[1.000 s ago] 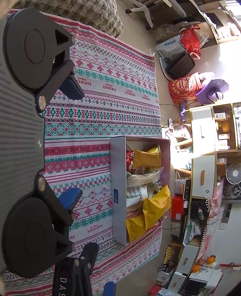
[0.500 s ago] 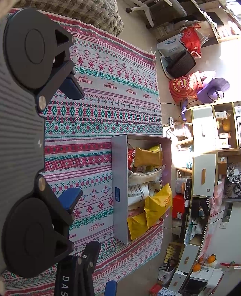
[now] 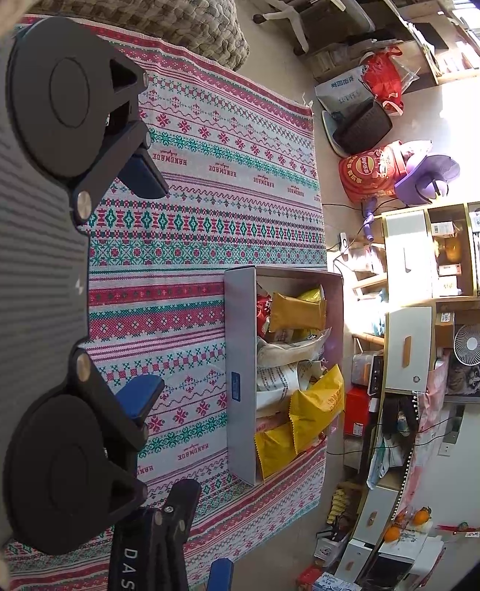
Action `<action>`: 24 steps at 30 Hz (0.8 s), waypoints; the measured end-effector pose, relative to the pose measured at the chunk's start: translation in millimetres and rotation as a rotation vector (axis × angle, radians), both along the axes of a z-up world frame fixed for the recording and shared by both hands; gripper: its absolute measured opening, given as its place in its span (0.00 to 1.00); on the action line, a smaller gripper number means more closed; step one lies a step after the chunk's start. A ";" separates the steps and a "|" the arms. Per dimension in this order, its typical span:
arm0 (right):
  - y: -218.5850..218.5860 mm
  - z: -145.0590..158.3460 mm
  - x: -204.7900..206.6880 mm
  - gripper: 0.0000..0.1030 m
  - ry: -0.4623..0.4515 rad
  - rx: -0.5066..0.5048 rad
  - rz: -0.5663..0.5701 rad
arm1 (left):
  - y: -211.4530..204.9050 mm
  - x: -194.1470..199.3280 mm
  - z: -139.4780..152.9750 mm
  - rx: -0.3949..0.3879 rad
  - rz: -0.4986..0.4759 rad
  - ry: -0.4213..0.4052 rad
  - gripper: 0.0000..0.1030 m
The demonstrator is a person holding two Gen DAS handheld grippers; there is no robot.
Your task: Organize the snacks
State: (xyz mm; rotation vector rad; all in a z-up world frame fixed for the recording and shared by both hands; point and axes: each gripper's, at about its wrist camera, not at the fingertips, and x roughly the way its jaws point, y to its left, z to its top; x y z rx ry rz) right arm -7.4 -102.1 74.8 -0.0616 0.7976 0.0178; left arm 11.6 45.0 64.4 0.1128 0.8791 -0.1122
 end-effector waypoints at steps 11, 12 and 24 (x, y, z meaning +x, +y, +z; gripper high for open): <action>0.1 0.1 0.4 1.00 0.000 0.000 0.000 | -0.1 0.4 0.3 -0.001 -0.001 0.003 1.00; 0.2 0.1 0.4 1.00 0.001 0.000 0.000 | -0.1 0.4 -0.9 -0.001 0.000 0.004 1.00; 0.5 0.6 0.4 1.00 0.001 -0.001 0.000 | -0.9 0.7 -1.7 -0.007 0.001 0.014 1.00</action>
